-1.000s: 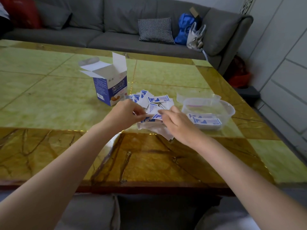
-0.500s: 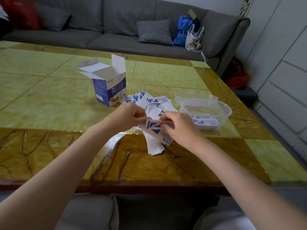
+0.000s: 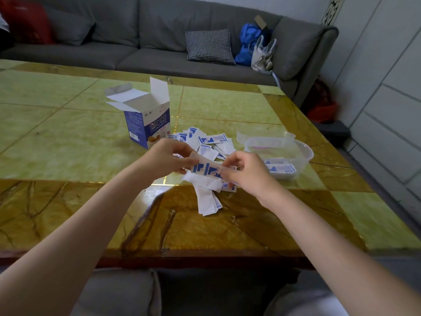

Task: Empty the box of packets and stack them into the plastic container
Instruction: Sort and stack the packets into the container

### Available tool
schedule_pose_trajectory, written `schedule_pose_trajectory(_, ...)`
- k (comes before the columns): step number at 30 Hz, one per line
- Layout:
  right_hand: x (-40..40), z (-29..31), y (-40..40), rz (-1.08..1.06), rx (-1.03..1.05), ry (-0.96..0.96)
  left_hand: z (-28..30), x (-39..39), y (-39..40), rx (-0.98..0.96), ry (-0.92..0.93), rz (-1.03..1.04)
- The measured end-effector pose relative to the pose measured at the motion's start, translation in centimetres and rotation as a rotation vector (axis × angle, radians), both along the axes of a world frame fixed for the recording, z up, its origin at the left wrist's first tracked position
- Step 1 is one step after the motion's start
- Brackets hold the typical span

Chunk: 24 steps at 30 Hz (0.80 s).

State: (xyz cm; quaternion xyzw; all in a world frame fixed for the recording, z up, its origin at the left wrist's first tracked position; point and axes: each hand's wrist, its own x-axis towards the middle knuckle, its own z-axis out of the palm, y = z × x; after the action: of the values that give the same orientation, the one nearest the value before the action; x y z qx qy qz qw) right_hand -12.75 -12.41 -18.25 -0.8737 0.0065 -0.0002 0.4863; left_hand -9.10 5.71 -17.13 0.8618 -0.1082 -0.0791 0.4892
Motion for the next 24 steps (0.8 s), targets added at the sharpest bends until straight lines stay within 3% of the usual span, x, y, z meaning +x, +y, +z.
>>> schedule_pose_trajectory(6, 0.1, -0.1, 0.1, 0.080, -0.230, -0.065, -0.3, 0.3, 0.6, -0.193, 0.133, 0.104)
schedule_pose_trajectory(10, -0.1, 0.0, 0.3, 0.143, -0.261, -0.064, -0.2, 0.3, 0.7, -0.276, 0.198, 0.104)
schedule_pose_trajectory(17, -0.5, 0.2, 0.6, 0.164, -0.307, -0.134, -0.3, 0.0, 0.2, -0.262, 0.186, 0.080)
schedule_pose_trajectory(22, -0.6, 0.1, 0.6, 0.187, -0.399, -0.136, 0.0, 0.3, 1.3, -0.486, 0.154, 0.129)
schedule_pose_trajectory(24, -0.5, 0.2, 0.5, 0.137, -0.259, -0.084, 0.0, 0.5, 1.9, -0.478, 0.076, 0.151)
